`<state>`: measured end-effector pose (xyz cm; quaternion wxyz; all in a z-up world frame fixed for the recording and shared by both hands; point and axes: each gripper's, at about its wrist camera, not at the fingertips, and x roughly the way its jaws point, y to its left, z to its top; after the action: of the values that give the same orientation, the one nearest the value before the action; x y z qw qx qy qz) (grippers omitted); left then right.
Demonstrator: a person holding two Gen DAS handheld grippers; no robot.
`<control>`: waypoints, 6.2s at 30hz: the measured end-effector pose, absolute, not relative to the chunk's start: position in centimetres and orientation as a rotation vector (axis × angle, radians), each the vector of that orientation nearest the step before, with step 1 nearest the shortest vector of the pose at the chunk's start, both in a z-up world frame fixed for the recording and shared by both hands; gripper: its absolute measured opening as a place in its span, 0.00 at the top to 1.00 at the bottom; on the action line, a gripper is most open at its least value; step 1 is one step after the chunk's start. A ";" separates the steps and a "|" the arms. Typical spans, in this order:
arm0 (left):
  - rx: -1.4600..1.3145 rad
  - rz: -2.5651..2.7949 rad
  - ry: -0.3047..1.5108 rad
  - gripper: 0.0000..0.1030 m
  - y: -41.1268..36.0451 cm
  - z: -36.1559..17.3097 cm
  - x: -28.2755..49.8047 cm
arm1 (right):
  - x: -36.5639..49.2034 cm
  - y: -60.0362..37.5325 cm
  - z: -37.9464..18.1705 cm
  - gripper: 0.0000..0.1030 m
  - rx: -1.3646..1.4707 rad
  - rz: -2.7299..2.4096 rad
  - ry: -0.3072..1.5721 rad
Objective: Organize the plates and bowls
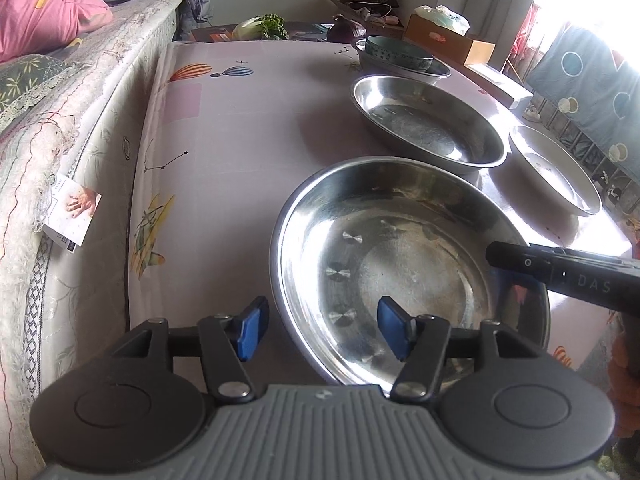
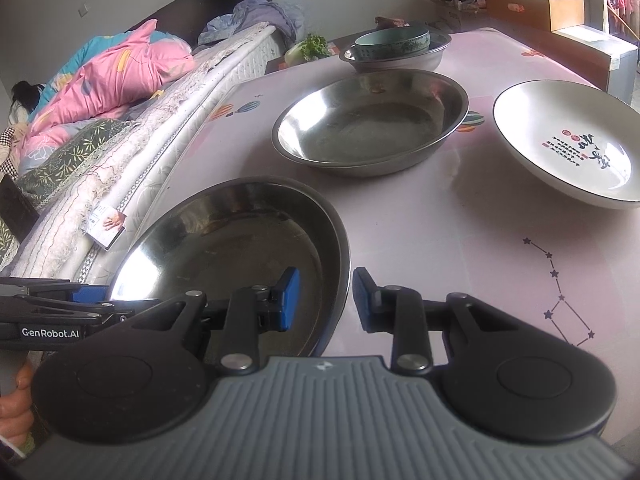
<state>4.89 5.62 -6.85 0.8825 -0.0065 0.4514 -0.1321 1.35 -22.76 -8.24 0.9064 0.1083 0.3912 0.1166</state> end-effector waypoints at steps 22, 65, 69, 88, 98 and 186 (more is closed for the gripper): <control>0.083 -0.265 0.949 0.37 3.4 -6.9 4.8 | 2.0 -22.4 -8.8 0.72 0.251 0.226 0.816; 0.070 -0.300 0.917 0.34 3.7 -7.2 4.4 | 0.7 -22.2 -8.4 0.72 0.118 0.161 0.759; 0.066 -0.309 0.905 0.39 3.8 -7.3 4.4 | 0.6 -22.6 -8.7 0.72 0.138 0.159 0.771; 0.061 -0.288 0.900 0.59 4.3 -6.8 3.8 | 0.7 -22.1 -8.4 0.78 0.157 0.180 0.749; 0.086 -0.273 0.906 0.57 4.1 -7.3 4.4 | 0.9 -21.6 -8.5 0.78 0.149 0.181 0.758; 0.096 -0.249 0.892 0.50 2.9 -5.8 3.8 | 0.5 -21.7 -7.7 0.74 0.146 0.164 0.743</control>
<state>3.82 2.94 -5.80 0.8937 0.0461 0.4299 -0.1203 0.48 -21.70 -7.70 0.9260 0.0713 0.3621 0.0798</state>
